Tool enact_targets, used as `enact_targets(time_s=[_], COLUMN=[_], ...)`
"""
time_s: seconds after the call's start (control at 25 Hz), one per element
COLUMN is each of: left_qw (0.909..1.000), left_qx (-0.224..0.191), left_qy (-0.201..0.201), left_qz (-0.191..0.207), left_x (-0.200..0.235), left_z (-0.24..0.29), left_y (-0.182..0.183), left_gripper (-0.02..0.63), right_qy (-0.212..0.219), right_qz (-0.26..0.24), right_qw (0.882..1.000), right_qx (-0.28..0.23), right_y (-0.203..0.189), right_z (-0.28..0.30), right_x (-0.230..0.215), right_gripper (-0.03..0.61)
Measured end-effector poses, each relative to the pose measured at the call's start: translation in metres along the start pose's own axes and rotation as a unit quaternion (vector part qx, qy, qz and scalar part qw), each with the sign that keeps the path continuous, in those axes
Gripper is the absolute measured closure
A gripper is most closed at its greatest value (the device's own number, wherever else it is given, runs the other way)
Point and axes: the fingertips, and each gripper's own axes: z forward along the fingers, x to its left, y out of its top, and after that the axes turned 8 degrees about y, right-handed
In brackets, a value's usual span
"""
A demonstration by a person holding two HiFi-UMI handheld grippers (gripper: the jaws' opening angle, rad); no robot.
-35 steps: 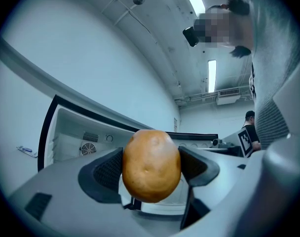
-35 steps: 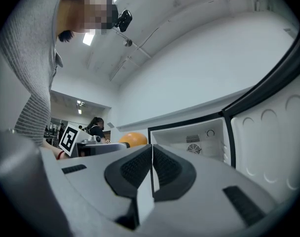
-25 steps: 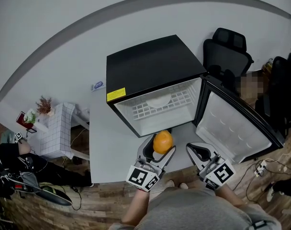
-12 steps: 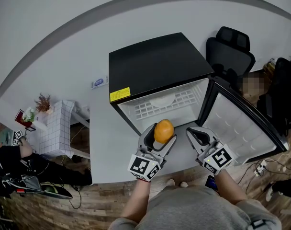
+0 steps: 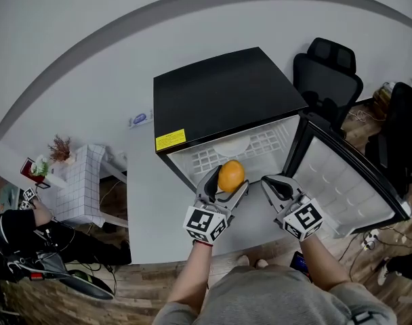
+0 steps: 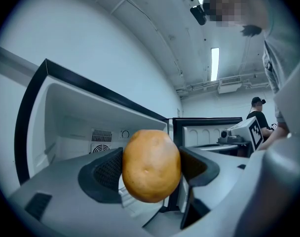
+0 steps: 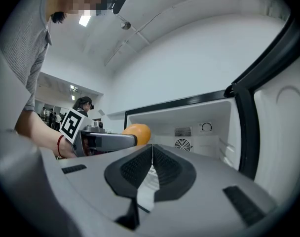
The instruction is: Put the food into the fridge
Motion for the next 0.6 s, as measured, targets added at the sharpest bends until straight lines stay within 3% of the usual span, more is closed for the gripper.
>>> enact_targets(time_s=[0.6], left_qw=[0.9959], left_qx=[0.058], left_qy=[0.02], left_qz=[0.066], left_x=[0.044], left_z=[0.047], left_y=[-0.031], left_gripper=[0.25], right_qy=[-0.023], right_qz=[-0.009], right_qw=[1.0], right_qx=[0.012], right_y=[-0.019], right_z=[0.034], right_x=[-0.046], right_gripper=[0.566])
